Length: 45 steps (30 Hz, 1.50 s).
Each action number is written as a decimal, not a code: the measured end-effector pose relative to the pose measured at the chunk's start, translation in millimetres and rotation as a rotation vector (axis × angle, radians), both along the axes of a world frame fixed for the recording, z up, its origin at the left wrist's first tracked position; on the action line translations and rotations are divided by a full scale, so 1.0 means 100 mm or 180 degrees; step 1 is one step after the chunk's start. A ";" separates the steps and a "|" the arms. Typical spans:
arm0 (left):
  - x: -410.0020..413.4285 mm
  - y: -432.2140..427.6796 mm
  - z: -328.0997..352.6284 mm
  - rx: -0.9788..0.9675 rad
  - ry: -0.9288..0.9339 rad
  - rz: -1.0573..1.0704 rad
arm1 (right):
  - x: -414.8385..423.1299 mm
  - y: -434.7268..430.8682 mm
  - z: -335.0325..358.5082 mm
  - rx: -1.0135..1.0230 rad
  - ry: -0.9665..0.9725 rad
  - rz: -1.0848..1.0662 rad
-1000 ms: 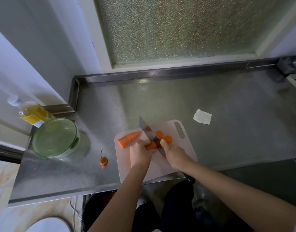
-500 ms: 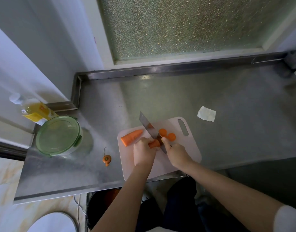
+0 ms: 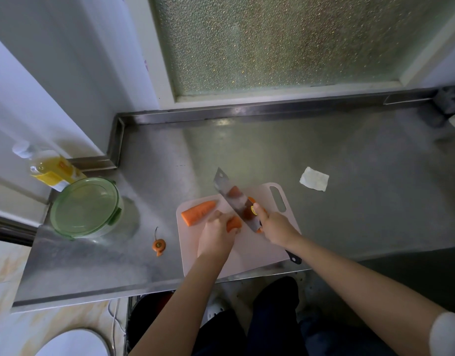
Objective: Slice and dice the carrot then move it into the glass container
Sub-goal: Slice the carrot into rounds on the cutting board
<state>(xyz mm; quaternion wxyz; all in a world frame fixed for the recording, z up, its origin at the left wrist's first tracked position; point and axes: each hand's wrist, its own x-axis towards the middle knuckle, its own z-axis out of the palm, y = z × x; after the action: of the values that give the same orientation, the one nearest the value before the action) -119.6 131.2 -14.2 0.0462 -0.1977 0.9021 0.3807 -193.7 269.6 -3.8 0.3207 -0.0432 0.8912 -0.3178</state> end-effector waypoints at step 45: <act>-0.14 0.08 0.06 0.0014 -0.0099 0.0374 | 0.19 0.05 0.20 -0.0187 0.0088 -0.0395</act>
<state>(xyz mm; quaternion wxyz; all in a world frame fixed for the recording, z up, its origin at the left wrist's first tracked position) -133.4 139.3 -8.1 0.0381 -0.2561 0.8873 0.3817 -174.7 274.8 15.8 0.2865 -0.0017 0.8869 -0.3624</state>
